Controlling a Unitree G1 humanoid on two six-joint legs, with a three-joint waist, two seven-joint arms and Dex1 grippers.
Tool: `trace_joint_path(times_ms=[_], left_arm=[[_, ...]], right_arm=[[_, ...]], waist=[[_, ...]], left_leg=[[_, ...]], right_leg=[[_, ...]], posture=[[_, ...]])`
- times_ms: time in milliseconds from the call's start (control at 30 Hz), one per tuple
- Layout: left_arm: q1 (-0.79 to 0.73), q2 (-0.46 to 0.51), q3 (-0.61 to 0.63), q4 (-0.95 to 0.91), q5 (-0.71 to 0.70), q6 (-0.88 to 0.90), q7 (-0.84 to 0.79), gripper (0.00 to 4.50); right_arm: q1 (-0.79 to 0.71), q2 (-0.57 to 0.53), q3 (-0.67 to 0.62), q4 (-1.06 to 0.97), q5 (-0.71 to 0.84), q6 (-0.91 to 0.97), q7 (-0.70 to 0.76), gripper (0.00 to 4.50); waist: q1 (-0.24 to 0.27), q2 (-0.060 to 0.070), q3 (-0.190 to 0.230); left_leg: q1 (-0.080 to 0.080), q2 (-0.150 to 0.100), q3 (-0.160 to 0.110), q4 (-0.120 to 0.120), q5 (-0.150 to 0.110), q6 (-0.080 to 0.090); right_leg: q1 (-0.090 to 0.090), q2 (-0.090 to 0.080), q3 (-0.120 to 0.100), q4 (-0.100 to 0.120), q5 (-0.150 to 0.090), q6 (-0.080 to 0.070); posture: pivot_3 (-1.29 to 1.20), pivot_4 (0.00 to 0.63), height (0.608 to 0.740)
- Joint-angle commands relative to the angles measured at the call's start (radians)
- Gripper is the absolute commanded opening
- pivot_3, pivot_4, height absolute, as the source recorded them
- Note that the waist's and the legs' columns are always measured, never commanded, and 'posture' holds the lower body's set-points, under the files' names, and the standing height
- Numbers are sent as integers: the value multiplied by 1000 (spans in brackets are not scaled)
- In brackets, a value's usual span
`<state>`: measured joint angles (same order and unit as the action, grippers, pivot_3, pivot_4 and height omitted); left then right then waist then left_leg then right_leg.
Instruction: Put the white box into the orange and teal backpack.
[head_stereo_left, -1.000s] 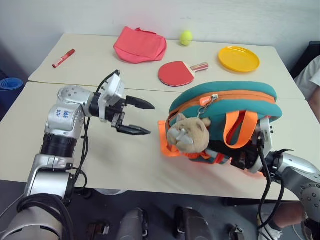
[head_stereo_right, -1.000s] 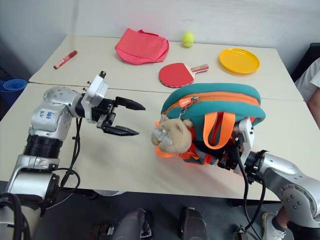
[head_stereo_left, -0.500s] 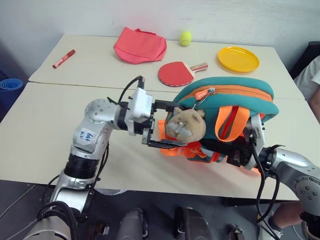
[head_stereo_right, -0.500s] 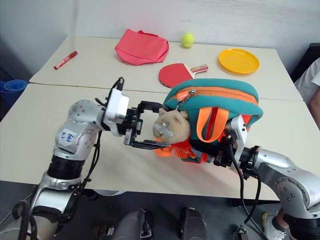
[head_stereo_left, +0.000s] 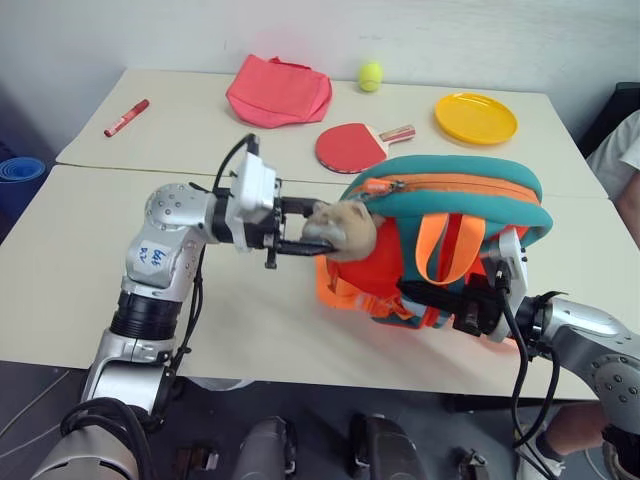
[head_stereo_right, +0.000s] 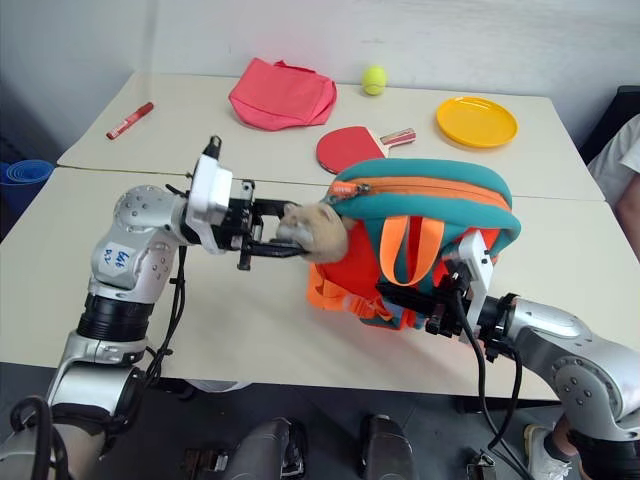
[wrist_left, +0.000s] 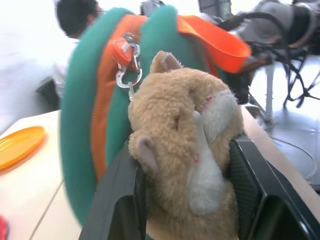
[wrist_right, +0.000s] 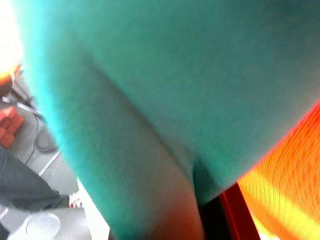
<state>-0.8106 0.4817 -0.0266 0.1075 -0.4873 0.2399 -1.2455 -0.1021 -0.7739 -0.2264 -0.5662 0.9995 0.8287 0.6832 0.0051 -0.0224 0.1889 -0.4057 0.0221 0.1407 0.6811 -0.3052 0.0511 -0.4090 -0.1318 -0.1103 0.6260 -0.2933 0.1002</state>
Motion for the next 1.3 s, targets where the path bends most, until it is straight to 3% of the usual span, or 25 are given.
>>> trace_joint_path(times_ms=[33,100,167,233,400,500,633,800,833,967,1100,1200,1300], left_arm=[[-15,63,89,65,-68,111,7,1624],[-13,105,87,103,-75,173,-20,1624],[-52,125,138,228,-150,347,-4,1624],[-54,143,114,346,-125,404,-24,1624],[4,96,26,431,-24,293,-76,1624],[48,34,-11,464,49,108,-91,1624],[76,-74,-30,513,149,-115,12,1624],[122,-63,-12,467,169,-143,26,1624],[135,-43,-3,437,160,-127,20,1966],[208,59,87,256,100,-67,51,3194],[368,218,156,91,63,42,22,4439],[496,282,194,28,89,-40,16,4500],[623,290,262,-13,83,-114,42,4500]], right_arm=[[36,14,-76,-46,41,-14,-34,0],[52,22,-95,-56,47,-21,-51,0],[68,32,-107,-65,50,-29,-64,0],[82,47,-115,-73,54,-41,-77,0],[115,73,-118,-90,51,-69,-105,0],[125,90,-118,-94,50,-87,-111,0],[154,116,-118,-92,20,-144,-84,0],[198,154,-63,-100,-38,-181,-83,0],[208,160,-46,-101,-82,-212,-78,661],[286,132,-13,-131,-297,-383,-12,1924],[415,111,-139,-202,-335,-484,55,3323],[526,80,-220,-126,-440,-586,140,4341],[571,59,-261,78,-653,-856,184,4467]], waist=[[0,0,0],[0,0,0],[-2,0,0],[-3,0,0],[-3,0,0],[-3,0,0],[6,0,0],[9,0,0],[9,0,0],[-5,0,0],[-11,1,-1],[-6,1,-1],[6,0,-1]], left_leg=[[0,0,0,0,0,0],[0,0,0,0,0,0],[0,0,0,0,0,0],[0,0,0,0,0,0],[0,-2,1,-1,0,0],[0,-2,1,0,0,1],[0,-2,1,0,0,1],[0,-2,1,0,-1,1],[0,-2,1,0,-1,1],[0,-1,2,-1,-1,0],[1,2,2,-2,-2,-1],[2,2,3,-2,-2,-2],[3,1,3,-1,-6,0]], right_leg=[[0,0,0,0,0,0],[0,0,0,1,0,0],[0,2,-1,1,0,0],[0,3,-3,1,0,0],[-1,2,-6,1,0,0],[-1,1,-6,1,0,1],[-1,-1,-3,-1,0,1],[-1,-2,0,-1,1,1],[-1,-2,0,-1,1,1],[-1,-2,1,0,1,1],[-2,0,2,0,1,1],[-1,0,2,-1,0,1],[1,-1,2,-6,1,1]], posture=[[0,150,740],[0,150,740],[0,150,740],[0,150,740],[0,150,740],[0,150,740],[0,150,740],[0,150,740],[0,150,740],[0,150,740],[0,150,740],[0,150,740],[0,150,740]])
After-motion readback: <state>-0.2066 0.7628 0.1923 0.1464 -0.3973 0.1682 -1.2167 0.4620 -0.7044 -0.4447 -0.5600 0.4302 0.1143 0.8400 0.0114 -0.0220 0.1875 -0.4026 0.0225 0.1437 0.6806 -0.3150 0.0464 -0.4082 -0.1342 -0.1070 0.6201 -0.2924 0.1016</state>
